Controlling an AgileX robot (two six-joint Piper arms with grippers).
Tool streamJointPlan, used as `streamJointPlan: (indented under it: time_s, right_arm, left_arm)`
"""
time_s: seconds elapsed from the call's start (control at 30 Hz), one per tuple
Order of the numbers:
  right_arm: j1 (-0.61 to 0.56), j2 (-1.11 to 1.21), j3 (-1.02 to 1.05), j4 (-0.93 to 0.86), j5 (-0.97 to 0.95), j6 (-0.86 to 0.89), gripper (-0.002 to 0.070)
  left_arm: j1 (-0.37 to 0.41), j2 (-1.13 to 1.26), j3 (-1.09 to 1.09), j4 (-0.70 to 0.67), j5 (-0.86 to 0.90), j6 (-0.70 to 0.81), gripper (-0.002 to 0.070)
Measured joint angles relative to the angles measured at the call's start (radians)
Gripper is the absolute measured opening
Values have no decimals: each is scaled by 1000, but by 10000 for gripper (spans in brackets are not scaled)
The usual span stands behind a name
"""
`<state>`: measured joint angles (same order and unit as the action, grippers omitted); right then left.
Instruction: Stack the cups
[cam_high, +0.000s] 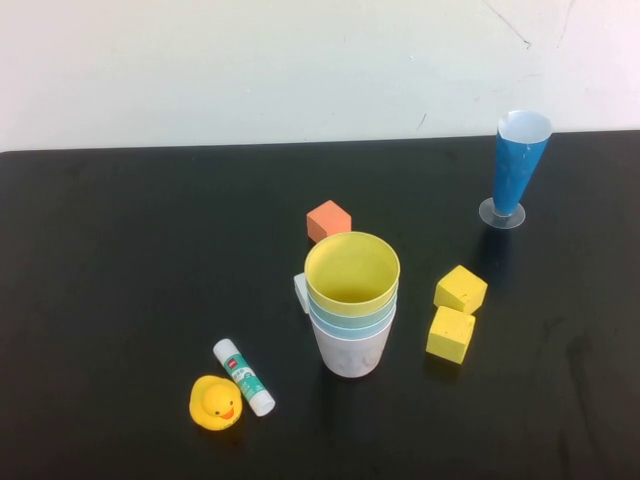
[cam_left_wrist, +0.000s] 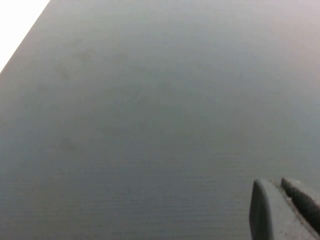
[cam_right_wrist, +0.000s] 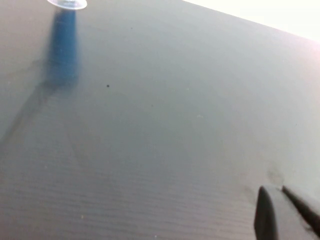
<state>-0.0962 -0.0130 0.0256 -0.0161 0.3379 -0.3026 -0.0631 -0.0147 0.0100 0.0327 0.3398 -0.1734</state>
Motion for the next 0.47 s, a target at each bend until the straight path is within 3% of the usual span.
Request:
streamJointPlan:
  time_s: [0.47]
  right_arm:
    - [0,0,0,0,1,131,-2]
  left_arm:
    - [0,0,0,0,0,0,1]
